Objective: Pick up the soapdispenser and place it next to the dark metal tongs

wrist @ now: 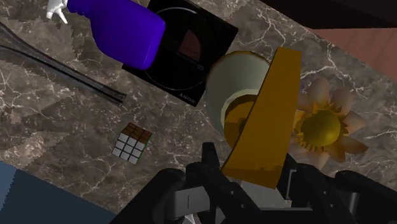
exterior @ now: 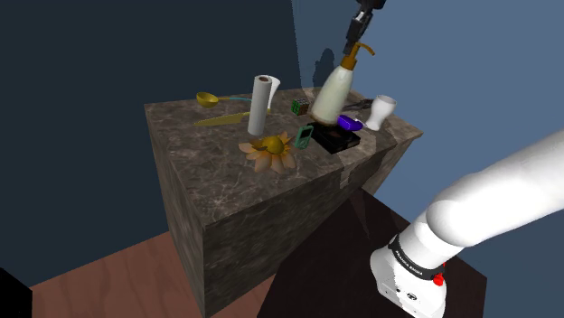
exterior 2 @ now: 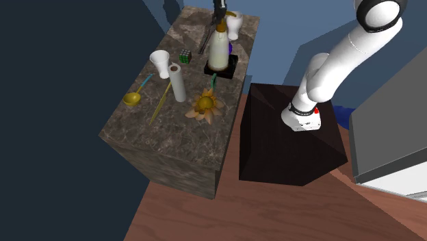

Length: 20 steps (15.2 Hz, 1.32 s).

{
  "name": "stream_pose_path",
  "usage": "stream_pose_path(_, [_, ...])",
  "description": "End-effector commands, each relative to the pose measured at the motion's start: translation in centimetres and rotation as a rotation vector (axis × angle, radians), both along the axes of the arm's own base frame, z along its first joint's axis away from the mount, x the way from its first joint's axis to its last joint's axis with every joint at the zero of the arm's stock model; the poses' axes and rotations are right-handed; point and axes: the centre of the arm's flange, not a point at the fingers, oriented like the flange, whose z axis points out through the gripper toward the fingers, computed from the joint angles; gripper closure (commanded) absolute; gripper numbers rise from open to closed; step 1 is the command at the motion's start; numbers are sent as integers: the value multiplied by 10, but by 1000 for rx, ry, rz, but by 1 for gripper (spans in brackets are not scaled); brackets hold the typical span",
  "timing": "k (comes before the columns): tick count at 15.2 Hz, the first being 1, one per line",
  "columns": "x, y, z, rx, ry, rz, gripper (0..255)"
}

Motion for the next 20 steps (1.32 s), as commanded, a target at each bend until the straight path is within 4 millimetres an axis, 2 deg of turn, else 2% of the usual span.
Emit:
stream_pose_path(1, [-12,-25,-4,0,-1,2,255])
stream_pose_path(20, [-113,-255,-4,0,-1,2,255])
